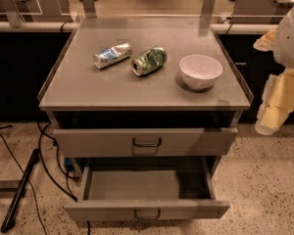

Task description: Close middle drawer

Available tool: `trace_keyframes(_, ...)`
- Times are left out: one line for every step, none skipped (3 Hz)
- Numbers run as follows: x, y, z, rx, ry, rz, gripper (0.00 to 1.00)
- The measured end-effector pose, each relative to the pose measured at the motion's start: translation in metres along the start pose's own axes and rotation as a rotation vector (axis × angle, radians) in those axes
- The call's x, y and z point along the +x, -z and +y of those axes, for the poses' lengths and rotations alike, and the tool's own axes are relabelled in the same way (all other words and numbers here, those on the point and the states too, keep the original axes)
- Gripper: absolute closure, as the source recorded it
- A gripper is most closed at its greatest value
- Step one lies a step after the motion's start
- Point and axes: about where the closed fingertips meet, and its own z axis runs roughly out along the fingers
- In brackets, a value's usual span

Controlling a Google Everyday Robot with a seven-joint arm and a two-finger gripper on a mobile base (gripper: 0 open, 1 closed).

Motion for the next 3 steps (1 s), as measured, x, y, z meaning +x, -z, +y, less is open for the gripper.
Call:
trace_keyframes(0.0, 0.0, 0.0, 0.0, 0.0, 0.0, 0.0)
trace_keyframes(0.0, 0.0, 0.0, 0.0, 0.0, 0.0, 0.16)
trace_keyframes(0.002, -0.015, 0.008, 0.001, -0.018, -0.024, 0.41)
